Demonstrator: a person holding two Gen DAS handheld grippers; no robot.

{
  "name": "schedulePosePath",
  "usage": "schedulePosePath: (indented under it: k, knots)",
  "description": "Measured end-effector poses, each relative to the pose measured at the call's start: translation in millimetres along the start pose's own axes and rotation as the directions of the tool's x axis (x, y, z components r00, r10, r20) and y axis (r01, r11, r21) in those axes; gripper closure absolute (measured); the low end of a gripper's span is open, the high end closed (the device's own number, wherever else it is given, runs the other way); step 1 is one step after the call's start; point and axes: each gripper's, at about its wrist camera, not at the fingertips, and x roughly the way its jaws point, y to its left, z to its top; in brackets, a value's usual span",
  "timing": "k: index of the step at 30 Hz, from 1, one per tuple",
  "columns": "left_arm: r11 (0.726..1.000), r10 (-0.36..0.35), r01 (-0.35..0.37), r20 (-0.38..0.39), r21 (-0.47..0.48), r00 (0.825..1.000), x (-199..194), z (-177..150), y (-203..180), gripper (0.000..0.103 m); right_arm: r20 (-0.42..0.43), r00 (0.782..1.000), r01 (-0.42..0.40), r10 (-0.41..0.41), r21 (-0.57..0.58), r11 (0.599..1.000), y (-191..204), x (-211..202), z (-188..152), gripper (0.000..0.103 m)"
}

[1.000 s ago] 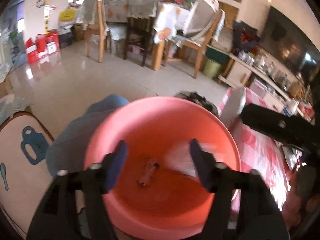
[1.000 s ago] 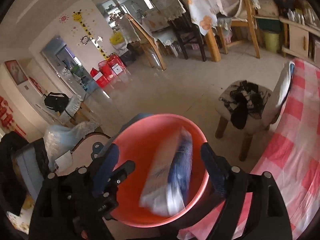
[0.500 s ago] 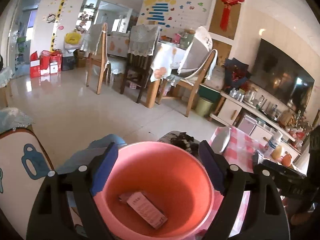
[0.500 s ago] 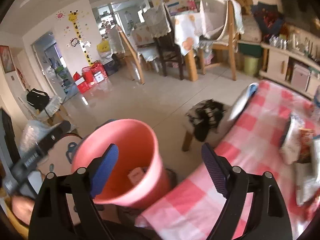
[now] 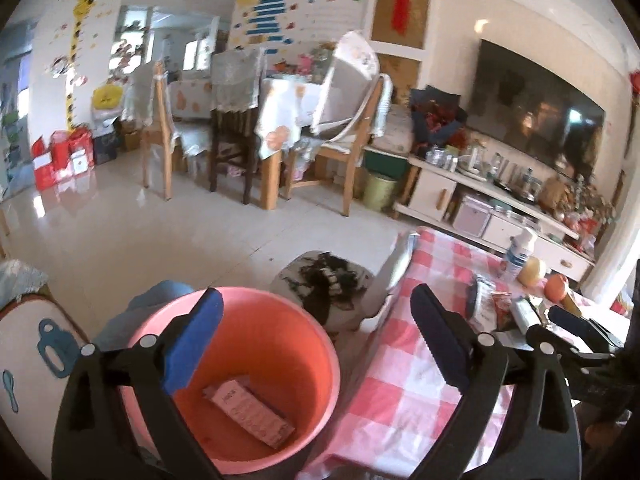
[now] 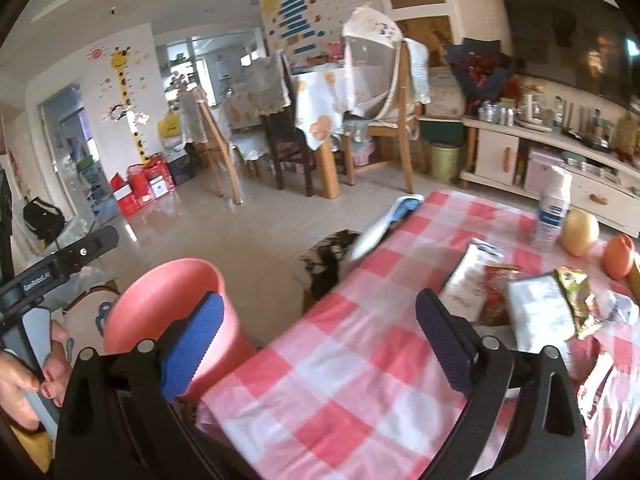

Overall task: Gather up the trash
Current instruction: 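Return both tools from the bucket to the table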

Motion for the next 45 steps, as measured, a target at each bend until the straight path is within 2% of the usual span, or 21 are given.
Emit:
schedulePosePath:
  k: [6,9,12,17,22,32,36,41,45]
  knots:
    - [0.996,-0.036,0.037,-0.005,0.081,0.999,5.9,-6.5,-49.2,0.008,0.020,0.999,0.029,-0.030,0.035,0.999,-40.6,-16.1,-9.1,0.006]
    - [0.992,-0.061,0.062,-0.007,0.106,0.998,7.9,-11.6,-74.1,0.008,0.042,0.997,0.069,-0.070,0.035,0.997,-59.9,-25.7,-9.4,0.005]
    - [0.988,-0.091,0.095,-0.038,0.125,0.995,13.1,-19.6,-96.2,0.008,0.068,0.993,0.088,-0.092,0.050,0.995,-80.7,-38.9,-10.7,0.005]
    - [0.972,-0.130,0.143,-0.084,0.187,0.988,19.5,-35.9,-136.8,0.008,0.136,0.976,0.161,-0.173,0.090,0.983,-121.8,-68.0,-7.7,0.005]
    - [0.954,-0.166,0.192,-0.128,0.229,0.978,24.1,-47.9,-168.9,0.008,0.166,0.958,0.214,-0.234,0.128,0.968,-156.5,-88.7,-9.9,0.005]
    - [0.939,-0.202,0.245,-0.191,0.240,0.961,38.6,-58.1,-220.1,0.008,0.180,0.948,0.215,-0.262,0.241,0.946,-215.0,-118.5,-14.8,0.005]
    - [0.939,-0.227,0.269,-0.203,0.214,0.953,51.1,-55.4,-239.5,0.008,0.148,0.948,0.223,-0.281,0.317,0.922,-248.4,-122.2,-20.4,0.005]
    - [0.916,-0.267,0.323,-0.240,0.236,0.933,68.9,-64.8,-270.6,0.008,0.106,0.936,0.264,-0.335,0.414,0.871,-296.6,-128.5,-28.3,0.005]
    - [0.876,-0.329,0.411,-0.311,0.252,0.892,77.5,-87.3,-292.8,0.008,0.056,0.935,0.279,-0.350,0.490,0.826,-328.8,-129.6,-37.3,0.005]
